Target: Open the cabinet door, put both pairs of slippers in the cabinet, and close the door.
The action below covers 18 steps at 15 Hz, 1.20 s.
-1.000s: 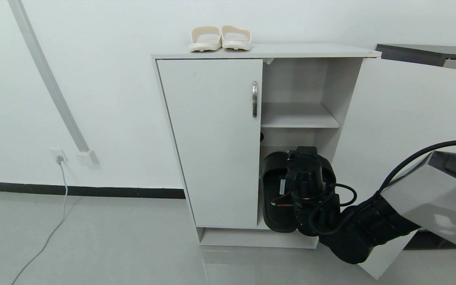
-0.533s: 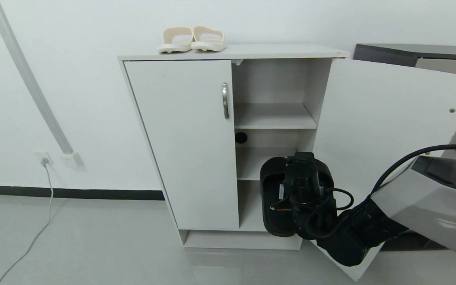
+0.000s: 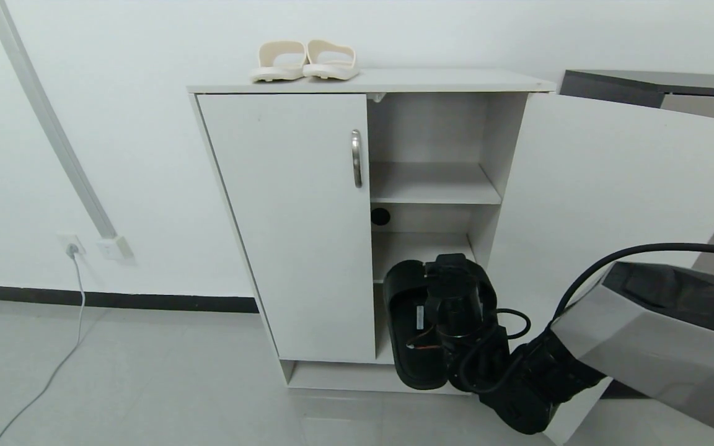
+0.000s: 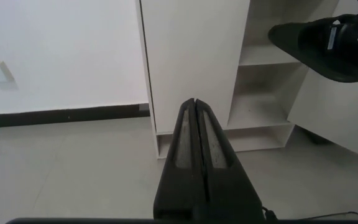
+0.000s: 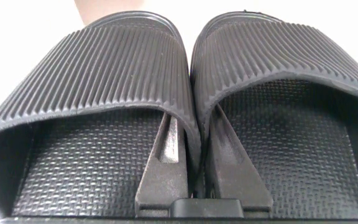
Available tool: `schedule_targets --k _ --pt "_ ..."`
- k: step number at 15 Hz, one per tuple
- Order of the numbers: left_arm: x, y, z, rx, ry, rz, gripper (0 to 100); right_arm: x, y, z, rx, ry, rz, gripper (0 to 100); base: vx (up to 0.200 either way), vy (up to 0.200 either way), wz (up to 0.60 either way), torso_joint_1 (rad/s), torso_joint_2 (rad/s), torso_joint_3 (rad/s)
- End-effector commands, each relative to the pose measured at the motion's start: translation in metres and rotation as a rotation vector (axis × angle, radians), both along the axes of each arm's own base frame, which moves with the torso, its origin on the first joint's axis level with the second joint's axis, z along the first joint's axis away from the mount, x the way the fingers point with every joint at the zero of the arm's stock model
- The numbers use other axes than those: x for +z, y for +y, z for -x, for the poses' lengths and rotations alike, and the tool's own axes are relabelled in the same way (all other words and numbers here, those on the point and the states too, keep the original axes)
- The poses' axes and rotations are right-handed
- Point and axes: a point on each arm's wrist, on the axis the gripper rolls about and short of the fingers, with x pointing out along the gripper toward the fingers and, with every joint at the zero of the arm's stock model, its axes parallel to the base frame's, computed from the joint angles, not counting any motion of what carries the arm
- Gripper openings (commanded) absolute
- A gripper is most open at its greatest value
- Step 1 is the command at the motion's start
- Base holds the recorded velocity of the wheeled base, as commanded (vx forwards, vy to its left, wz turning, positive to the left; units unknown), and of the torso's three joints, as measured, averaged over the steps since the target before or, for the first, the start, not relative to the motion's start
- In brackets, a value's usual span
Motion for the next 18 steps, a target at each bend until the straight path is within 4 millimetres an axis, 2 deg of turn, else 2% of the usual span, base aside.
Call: schedule_targets --k 1,10,18 --pt "0.000 0.000 0.000 -0.001 0.002 0.000 0 -0.003 0.000 -0.001 -0.001 0.005 0.004 0 0.000 0.000 0.00 0.000 0.00 0.000" --pt "0.000 0.000 0.000 -0.001 0.002 0.001 0 -0.021 0.001 -0.017 -0.022 0.019 0.011 0 0.000 0.000 0.00 0.000 0.00 -0.009" --pt "0.000 0.000 0.000 -0.001 0.002 0.001 0 -0.024 0.001 -0.020 -0.006 0.026 0.009 0 0.000 0.000 0.00 0.004 0.00 -0.177"
